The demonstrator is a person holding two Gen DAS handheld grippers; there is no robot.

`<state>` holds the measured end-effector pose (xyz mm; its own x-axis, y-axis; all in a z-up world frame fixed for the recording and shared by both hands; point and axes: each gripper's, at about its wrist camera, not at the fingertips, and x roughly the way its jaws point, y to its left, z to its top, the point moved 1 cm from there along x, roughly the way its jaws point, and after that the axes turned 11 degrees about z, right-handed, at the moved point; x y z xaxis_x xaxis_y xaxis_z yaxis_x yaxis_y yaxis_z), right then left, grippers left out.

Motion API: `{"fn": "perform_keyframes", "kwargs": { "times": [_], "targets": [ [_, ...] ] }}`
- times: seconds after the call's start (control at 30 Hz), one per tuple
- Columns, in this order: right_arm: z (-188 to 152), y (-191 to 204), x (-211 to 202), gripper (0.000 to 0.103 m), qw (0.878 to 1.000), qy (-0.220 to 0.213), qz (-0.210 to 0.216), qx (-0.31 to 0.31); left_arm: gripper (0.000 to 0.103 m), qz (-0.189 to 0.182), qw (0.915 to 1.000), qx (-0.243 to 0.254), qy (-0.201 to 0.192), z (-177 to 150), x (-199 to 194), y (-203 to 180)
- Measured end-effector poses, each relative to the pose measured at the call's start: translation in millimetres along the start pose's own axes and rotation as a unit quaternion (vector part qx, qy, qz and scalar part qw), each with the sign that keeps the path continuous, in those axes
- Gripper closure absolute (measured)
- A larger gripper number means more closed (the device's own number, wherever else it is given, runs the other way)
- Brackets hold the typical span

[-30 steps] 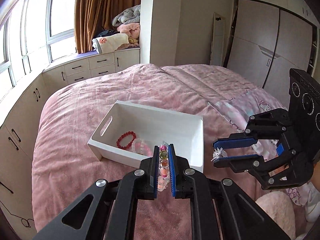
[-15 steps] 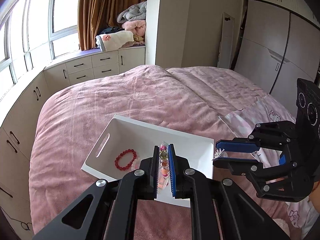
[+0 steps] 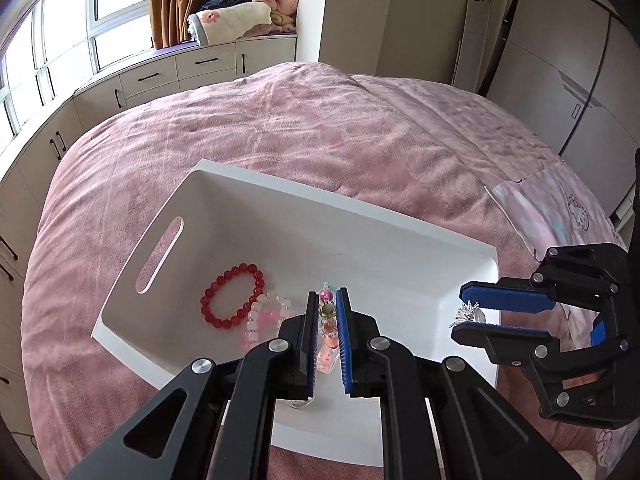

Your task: Organize jewelry

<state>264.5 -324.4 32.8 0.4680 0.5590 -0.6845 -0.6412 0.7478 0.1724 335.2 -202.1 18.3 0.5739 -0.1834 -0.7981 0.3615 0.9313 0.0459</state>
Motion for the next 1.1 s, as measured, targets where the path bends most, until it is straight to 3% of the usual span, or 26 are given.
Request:
{"fn": "perform_keyframes", "kwargs": {
  "times": [0.17, 0.27, 0.33, 0.4, 0.47, 0.53, 0.6, 0.7, 0.83, 0.93, 1.1],
  "targets": [
    [-2, -10, 15, 0.081, 1.000, 0.011, 0.000, 0.005, 0.088, -0.003, 0.9999, -0.014, 0.008, 3, 17, 3],
    [-2, -11, 17, 0.081, 1.000, 0.010, 0.000, 0.007, 0.078, 0.006, 0.9998, -0.017, -0.001, 3, 17, 6],
    [-2, -9, 16, 0.068, 1.000, 0.009, -0.003, 0.006, 0.064, 0.017, 0.9996, -0.021, -0.008, 2, 14, 9],
    [-1, -6, 10, 0.052, 1.000, -0.001, -0.008, 0.000, 0.056, 0.033, 0.9989, -0.024, -0.024, 0, 6, 12],
    [1, 0, 1, 0.043, 1.000, -0.015, -0.012, -0.003, 0.045, 0.053, 0.9972, -0.025, -0.047, -4, -8, 16],
    [2, 7, -13, 0.038, 0.999, -0.034, -0.016, -0.005, 0.022, 0.075, 0.9943, -0.026, -0.071, -10, -25, 21],
    [3, 14, -31, 0.023, 0.998, -0.055, -0.022, -0.003, 0.010, 0.091, 0.9917, -0.027, -0.087, -18, -42, 26],
    [3, 24, -60, 0.004, 0.995, -0.092, -0.048, 0.005, 0.010, 0.107, 0.9895, -0.012, -0.097, -31, -66, 32],
    [-4, 30, -90, 0.005, 0.991, -0.117, -0.058, 0.036, 0.004, 0.150, 0.9812, 0.006, -0.121, -51, -103, 35],
    [-14, 30, -103, 0.005, 0.987, -0.132, -0.061, 0.068, 0.004, 0.163, 0.9759, 0.000, -0.146, -66, -133, 33],
    [-33, 43, -106, 0.005, 0.987, -0.123, -0.069, 0.074, 0.004, 0.188, 0.9651, -0.013, -0.182, -87, -171, 21]
  ]
}}
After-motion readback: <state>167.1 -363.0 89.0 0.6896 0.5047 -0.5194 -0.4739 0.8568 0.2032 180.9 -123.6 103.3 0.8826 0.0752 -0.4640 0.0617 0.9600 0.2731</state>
